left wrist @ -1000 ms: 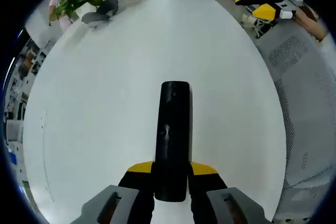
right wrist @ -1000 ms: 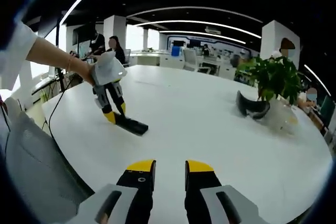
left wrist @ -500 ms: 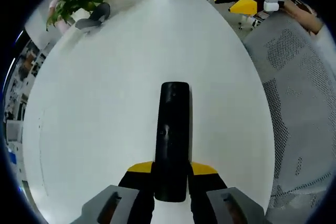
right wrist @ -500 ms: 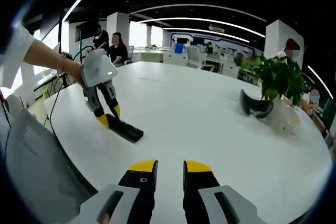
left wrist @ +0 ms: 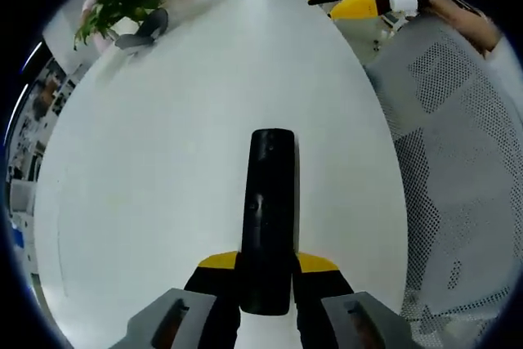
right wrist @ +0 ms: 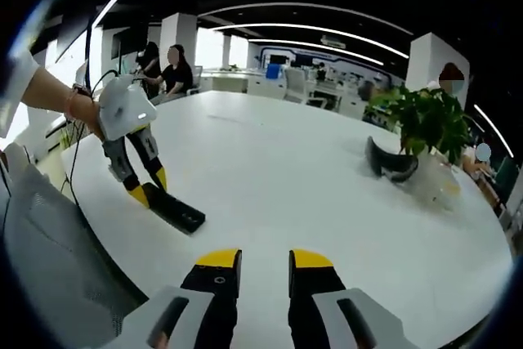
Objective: Press the specified remote control buttons in sequence, fully releasing each button before pressing the next.
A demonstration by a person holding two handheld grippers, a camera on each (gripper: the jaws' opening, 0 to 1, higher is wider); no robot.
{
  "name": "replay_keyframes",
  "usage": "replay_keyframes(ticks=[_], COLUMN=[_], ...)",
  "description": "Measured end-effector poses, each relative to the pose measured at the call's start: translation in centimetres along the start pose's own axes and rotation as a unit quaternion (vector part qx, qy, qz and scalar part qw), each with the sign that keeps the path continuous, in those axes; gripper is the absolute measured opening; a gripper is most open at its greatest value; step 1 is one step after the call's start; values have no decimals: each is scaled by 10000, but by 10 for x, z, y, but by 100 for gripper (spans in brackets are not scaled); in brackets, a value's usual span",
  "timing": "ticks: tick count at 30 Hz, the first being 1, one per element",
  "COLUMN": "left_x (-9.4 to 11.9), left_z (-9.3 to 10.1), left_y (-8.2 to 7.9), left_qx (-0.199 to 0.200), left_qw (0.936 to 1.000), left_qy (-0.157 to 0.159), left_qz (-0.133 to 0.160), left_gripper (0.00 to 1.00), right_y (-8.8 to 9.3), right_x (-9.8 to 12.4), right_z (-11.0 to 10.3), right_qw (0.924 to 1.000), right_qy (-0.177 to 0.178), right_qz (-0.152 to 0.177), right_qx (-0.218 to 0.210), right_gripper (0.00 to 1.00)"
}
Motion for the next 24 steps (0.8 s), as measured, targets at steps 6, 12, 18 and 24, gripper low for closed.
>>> replay_keyframes(ticks=[6, 12, 18, 24], left_x=[-1, -2, -2, -2], left_z=[16, 31, 40, 48], left_y=[-4, -8, -10, -12], left_qx=[-43, -194, -135, -39], left_qw=[10000, 9998, 9999, 10000], left_qy=[10, 56, 50, 37], left_qz=[11, -81, -20, 22], left_gripper=[23, 23, 23, 23], right_y=[1, 1, 2, 3], right_x=[-2, -2, -3, -4], right_z=[-3, -4, -7, -9], right_qw=[9999, 9999, 9996, 9993], right_qy=[-131, -134, -248, -331], right_qz=[-53, -72, -112, -179], right_qx=[12, 21, 52, 85], right_gripper=[18, 18, 15, 14])
Point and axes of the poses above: the point that each gripper's makers call its tool centre point, and the gripper's own axes: x roughly backward along the fingers, z roughly to its right, y roughly out of its underside, the point moved 5 cm from there along x, roughly backward along the fingers, and after that the axes turned 2 degrees about z, right-handed, at the moved point
